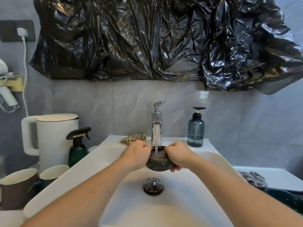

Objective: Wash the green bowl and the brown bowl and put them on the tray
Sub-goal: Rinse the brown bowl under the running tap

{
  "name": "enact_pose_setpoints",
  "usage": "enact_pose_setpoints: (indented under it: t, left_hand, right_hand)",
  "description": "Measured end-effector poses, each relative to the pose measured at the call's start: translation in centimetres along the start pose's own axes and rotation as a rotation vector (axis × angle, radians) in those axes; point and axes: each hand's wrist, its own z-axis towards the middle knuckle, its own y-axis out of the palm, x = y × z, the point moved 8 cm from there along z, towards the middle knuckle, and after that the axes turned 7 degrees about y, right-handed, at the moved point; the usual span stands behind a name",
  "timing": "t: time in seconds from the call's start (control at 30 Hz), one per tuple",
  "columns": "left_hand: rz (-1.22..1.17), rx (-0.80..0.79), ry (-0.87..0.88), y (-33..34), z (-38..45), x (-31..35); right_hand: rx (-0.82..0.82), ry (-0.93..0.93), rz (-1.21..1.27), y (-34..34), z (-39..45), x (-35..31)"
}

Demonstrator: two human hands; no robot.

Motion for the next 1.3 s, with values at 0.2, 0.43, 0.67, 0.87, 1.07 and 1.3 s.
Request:
enact_pose_setpoints:
  t: [0.2,0.43,0.67,0.87,1.07,1.3]
  left_hand:
    - [0.03,-0.005,-0.005,-0.18,-0.19,0.12]
    - [0.101,-0.012,-0.008,0.0,-0.36,0.1]
    - [0.115,-0.063,-0.011,0.09,-0.5,0.31]
    - [0.135,-0.068,-0.018,0.35,-0.28,-0.21]
    - [0.163,-0.081,-0.028,0.63,-0.17,-0.45]
    - [0.188,-0.093,-0.042,0.76,-0.36,-0.43]
  right_hand:
    - [-0.022,-0.005,-0.021,0.21,0.0,-0.06]
    - [-0.023,-0.003,-0.038,0.6,0.16,-0.02]
    - [-0.023,0.0,-0.036,0.7,0.24,-0.03]
    - [-0.025,-0.005,-0.057,0.84,0.29,0.09]
    - [-0.021,-0.009,-0.066,0.89,0.34,0.19]
    - [-0.024,-0.004,-0.084,0.99,0.51,0.38]
